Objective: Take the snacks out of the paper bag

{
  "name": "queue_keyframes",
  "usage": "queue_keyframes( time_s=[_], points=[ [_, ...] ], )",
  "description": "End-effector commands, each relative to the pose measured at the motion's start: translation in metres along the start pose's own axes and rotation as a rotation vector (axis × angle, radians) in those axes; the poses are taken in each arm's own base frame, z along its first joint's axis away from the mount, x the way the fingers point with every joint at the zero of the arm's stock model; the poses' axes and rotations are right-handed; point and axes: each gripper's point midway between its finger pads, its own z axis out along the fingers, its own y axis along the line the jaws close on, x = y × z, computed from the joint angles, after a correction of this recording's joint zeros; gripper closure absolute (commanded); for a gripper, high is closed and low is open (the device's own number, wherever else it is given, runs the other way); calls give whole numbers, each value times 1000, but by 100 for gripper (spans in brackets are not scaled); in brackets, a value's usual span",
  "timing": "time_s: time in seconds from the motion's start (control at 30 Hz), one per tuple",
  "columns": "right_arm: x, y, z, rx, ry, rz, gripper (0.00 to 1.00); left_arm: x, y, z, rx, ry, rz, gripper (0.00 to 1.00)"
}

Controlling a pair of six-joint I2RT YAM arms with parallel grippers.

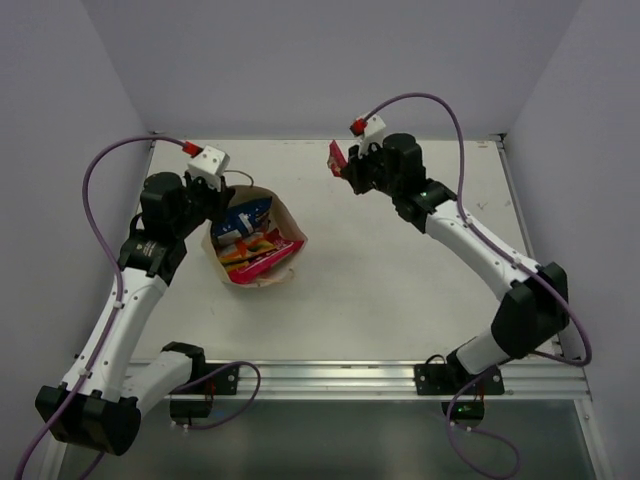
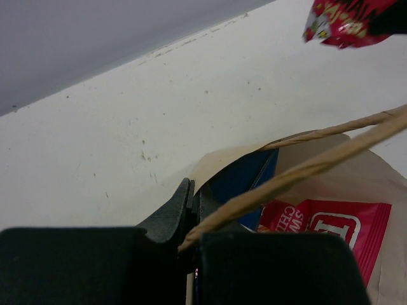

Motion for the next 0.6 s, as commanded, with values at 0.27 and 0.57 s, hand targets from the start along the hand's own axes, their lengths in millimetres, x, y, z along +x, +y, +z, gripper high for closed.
queue_keyframes(
  time_s=[0.27,0.57],
  points=[
    [75,29,112,-254,102,344,100,-34,-18,2,127,-153,179,100],
    [129,2,136,-238,230,594,93,-10,-33,5,213,-141,226,100]
  ],
)
